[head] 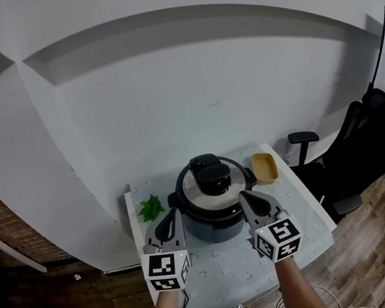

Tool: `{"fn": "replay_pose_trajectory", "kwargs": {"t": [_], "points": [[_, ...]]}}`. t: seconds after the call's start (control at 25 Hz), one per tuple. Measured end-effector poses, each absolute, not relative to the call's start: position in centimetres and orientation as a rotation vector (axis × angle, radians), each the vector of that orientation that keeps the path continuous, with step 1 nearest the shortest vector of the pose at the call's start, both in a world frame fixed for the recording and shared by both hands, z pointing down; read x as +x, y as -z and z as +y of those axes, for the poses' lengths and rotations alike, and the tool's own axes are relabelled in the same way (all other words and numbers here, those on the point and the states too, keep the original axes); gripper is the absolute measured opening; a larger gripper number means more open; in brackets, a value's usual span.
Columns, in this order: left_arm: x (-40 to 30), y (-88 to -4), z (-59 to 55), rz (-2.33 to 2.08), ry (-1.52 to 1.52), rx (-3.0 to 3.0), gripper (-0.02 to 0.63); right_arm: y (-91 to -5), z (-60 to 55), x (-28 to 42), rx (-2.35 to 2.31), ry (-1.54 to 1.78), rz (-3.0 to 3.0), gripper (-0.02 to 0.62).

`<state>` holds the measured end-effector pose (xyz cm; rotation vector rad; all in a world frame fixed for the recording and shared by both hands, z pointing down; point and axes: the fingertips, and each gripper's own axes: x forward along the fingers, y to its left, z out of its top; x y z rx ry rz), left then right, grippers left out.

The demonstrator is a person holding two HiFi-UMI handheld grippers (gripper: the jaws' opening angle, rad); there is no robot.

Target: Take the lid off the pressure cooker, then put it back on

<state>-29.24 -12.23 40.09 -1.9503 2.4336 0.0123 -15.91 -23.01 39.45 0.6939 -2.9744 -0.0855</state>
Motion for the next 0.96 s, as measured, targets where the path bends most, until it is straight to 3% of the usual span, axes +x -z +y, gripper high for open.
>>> {"fn": "replay_pose_trajectory", "kwargs": {"t": [0.96], "points": [[-28.78, -40.12, -12.60, 2.398, -0.025, -2.001, 0.012, -39.18, -22.94, -15.69, 0.698, 0.086, -2.981, 0.001]]}}
